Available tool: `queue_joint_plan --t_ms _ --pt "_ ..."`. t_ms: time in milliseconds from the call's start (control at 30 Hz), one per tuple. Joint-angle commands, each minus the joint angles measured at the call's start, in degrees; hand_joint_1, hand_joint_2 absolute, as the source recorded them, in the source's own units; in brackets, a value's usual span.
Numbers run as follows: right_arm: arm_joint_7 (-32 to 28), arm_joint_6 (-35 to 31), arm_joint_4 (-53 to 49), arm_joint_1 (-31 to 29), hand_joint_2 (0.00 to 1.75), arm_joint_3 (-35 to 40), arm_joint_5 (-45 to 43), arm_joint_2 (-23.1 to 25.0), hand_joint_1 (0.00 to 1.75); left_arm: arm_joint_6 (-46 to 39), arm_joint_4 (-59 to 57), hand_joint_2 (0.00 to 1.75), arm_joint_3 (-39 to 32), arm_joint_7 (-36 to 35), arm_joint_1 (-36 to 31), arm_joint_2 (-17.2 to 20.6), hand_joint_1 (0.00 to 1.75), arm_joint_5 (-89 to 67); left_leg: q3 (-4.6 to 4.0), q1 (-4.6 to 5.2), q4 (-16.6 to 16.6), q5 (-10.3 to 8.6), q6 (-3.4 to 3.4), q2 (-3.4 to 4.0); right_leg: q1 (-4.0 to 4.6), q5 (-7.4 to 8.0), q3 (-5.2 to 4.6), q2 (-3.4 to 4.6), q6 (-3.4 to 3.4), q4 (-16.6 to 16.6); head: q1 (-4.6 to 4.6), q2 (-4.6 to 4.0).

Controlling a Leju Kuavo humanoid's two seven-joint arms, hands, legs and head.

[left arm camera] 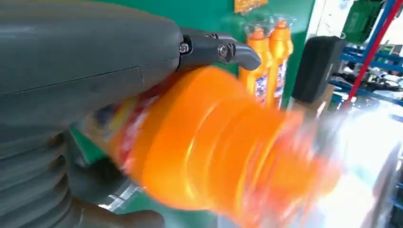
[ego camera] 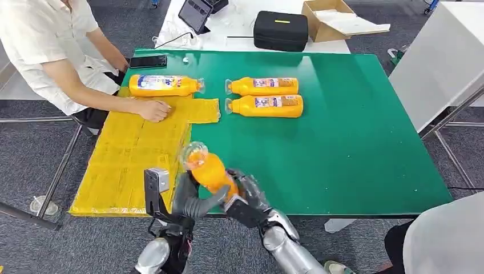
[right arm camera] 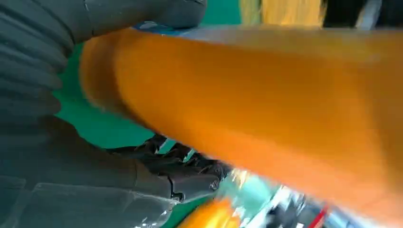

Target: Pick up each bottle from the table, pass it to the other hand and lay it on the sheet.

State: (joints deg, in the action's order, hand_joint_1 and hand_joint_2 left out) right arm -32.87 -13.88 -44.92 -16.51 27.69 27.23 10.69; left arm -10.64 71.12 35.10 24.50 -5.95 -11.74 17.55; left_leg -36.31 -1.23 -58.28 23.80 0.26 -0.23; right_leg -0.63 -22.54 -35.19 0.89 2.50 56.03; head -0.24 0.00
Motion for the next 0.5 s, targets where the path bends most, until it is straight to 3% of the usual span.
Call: queue_joint_plan --t_ms 33,167,500 --pt "-1.15 -0.92 6.43 -3.6 1.75 5.7 0.57 0.96 1.75 0.1 -1.86 1.75 -0.37 0.45 -3.48 -0.19 0.0 2.28 0.4 0.08 0.05 0.1 0.08 -0.01 -0.03 -0.16 0.37 -0.16 -0.15 0.05 0.0 0.0" --pt "-2.0 -3.68 4.06 -2.61 1.75 7.62 0.9 1.27 1.75 -0.64 -1.76 1.75 -0.7 0.12 -4.07 -0.28 0.0 3.77 0.12 0.02 -0.01 0.04 0.03 0.0 0.01 -0.05 0.1 -0.09 -0.08 0.03 0.0 0.02" --pt "-0.6 -2.21 -0.73 -1.77 1.75 9.71 -2.2 0.32 1.75 -2.73 -3.14 1.75 -0.28 2.45 -4.57 -0.23 0.0 2.69 0.16 0.02 -0.01 0.06 0.04 -0.04 0.02 -0.09 0.16 -0.14 -0.09 0.03 0.02 0.0"
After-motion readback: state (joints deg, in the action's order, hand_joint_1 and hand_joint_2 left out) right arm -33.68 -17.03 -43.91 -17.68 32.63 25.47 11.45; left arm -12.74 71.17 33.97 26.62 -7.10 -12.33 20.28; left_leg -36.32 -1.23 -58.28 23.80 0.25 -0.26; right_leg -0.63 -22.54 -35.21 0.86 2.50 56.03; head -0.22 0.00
